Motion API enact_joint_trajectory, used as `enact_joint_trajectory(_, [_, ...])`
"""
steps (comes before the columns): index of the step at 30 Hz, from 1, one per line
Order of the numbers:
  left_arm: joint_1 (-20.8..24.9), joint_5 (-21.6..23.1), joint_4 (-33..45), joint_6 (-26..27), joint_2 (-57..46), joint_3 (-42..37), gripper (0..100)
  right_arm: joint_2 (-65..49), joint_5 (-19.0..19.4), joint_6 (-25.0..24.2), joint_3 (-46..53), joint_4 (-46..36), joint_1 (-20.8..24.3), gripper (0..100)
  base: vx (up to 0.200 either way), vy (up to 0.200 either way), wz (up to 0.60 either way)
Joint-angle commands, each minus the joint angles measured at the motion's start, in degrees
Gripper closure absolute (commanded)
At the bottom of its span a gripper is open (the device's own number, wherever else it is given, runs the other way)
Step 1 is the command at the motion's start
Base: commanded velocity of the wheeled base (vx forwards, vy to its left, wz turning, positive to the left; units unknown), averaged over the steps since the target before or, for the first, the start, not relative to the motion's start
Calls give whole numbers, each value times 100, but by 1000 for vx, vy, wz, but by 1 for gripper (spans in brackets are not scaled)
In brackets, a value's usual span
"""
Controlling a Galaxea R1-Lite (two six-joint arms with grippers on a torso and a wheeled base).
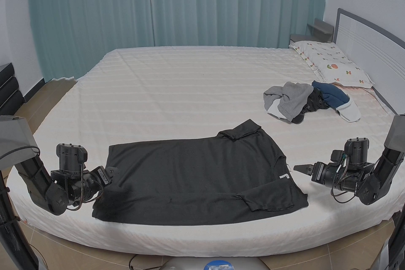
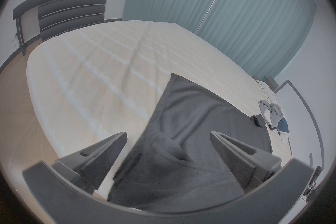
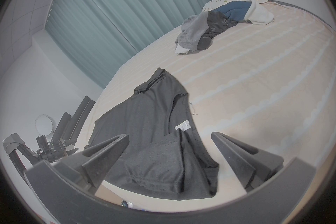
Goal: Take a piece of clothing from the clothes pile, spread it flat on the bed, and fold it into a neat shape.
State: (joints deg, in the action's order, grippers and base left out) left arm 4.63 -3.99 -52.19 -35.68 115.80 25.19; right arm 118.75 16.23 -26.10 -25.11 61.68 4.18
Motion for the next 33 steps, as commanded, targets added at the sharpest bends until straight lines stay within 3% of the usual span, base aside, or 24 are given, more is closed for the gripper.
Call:
enact_joint_trajectory(1, [-15, -6, -116, -35, -31, 4, 0, -18, 3, 0, -2, 1, 13, 0, 200, 0, 0])
enact_joint_trajectory(12, [-103, 3, -169, -158, 22, 136, 0, -1, 3, -9, 6, 1, 39, 0, 200, 0, 0])
enact_joint_trajectory(19, [-349, 56, -134, -352, 48, 338, 0, -1, 3, -9, 33, 10, 48, 0, 0, 0, 0])
enact_joint_trajectory(33, [-305, 56, -178, -343, 48, 250, 0, 8, 3, 0, 50, 1, 48, 0, 0, 0, 0])
